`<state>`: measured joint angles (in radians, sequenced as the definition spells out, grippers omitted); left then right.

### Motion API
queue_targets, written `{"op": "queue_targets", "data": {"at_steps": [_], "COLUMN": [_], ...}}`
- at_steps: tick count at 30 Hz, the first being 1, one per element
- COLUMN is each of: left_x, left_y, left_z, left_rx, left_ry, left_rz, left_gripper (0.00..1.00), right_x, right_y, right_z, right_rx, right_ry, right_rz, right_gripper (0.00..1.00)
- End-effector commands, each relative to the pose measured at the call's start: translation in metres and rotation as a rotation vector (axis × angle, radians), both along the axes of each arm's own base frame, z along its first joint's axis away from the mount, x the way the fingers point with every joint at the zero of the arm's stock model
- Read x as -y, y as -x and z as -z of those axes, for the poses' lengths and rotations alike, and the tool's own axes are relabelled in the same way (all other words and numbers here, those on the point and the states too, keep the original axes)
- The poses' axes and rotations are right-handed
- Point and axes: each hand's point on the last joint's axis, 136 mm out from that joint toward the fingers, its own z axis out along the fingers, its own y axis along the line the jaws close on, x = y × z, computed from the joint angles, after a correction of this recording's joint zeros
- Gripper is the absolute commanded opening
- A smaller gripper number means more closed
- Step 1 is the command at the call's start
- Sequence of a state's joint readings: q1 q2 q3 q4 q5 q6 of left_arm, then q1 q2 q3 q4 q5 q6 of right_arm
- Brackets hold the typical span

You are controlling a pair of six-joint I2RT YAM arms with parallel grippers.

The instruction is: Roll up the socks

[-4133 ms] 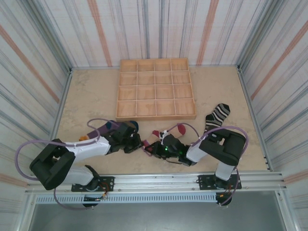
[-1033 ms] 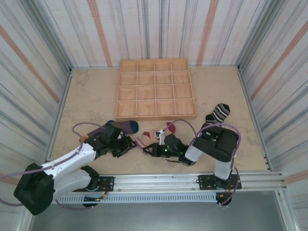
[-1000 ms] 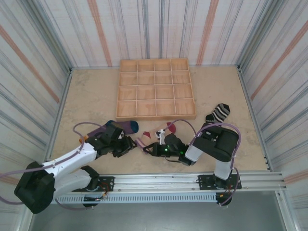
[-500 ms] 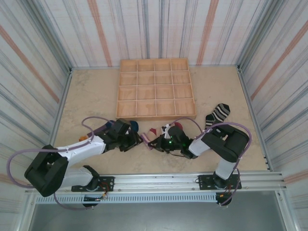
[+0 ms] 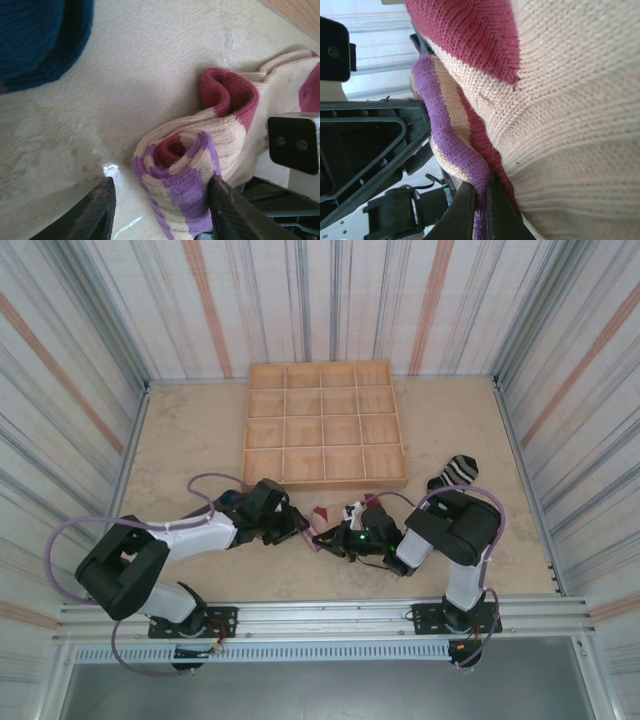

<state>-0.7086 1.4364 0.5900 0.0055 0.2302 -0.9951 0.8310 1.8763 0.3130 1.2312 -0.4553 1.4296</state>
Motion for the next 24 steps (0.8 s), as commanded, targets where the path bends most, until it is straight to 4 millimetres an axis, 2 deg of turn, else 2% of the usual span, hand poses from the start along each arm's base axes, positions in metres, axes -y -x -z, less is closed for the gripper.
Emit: {"op": "queue_targets", "data": {"at_steps": [1,6,10,14,17,21,24], "left_x": [0.007,0.011,0.011,0.009,0.004,-0.006,-0.015], "left_y": [-0.009,-0.007,-0.003,-0.001,-0.001,-0.003,-0.004], "left_z": [-0.002,0.006,0.016,0.024,0.025,0.021,0.016], "left_rx": [0.034,0.008,-0.032,-0.065,-0.07,-0.08,-0.09], "left_ry": [-0.014,-0.037,-0.068,-0.104,-0.148,-0.205,-0.253], "left_rz": [0.004,0.02,0.018,0.026,0.035,0.044,0.066], "left_gripper": [0.5,0.44,0.34,0.18,0.15,0.09,0.06], "right_x": [0.04,0.046,0.053,0.058,0.063,0.069,0.066], "right_y": [0.023,0.025,0.026,0.028,0.029,0.028,0.021], "right_z": [0.069,0.075,0.078,0.081,0.08,0.073,0.054], "right_rx": [-0.233,-0.257,-0.276,-0.304,-0.303,-0.242,-0.144], "right_ry": [0.19,0.189,0.217,0.266,0.315,0.42,0.48], "right_rz": [0.079,0.111,0.138,0.149,0.149,0.103,0.046], "right_gripper": [0.0,0.0,0.0,0.0,0.01,0.12,0.25]}}
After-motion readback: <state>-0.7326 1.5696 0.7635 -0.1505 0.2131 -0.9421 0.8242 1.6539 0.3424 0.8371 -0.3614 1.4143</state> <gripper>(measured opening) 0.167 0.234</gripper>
